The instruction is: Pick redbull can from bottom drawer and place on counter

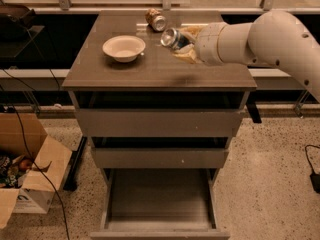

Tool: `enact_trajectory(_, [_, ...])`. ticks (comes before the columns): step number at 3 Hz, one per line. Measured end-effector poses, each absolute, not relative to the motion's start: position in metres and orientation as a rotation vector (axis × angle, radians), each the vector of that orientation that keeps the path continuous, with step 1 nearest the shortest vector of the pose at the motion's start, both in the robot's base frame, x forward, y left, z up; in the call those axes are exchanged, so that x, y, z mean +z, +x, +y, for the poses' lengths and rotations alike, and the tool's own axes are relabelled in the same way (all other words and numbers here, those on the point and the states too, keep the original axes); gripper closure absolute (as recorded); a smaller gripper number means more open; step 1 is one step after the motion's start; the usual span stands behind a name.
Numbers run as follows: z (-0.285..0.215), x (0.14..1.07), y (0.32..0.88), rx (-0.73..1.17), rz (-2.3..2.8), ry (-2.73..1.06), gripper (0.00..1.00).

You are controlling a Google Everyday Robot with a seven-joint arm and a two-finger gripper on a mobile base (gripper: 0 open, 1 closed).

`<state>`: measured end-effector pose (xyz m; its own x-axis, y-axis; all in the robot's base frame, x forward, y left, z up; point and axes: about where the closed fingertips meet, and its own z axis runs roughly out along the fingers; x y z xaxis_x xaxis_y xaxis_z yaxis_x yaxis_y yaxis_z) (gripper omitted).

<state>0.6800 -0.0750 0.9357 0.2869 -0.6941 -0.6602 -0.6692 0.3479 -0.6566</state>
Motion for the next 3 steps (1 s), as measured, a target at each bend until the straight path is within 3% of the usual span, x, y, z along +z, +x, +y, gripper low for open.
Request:
enact_trajectory(1, [-0.096, 0.910, 0.698, -0.082, 1.501, -1.376, 0.84])
enact_trajectory(3, [-0.124, 0.869, 0.747, -0.119, 1.622, -1.443, 0.37])
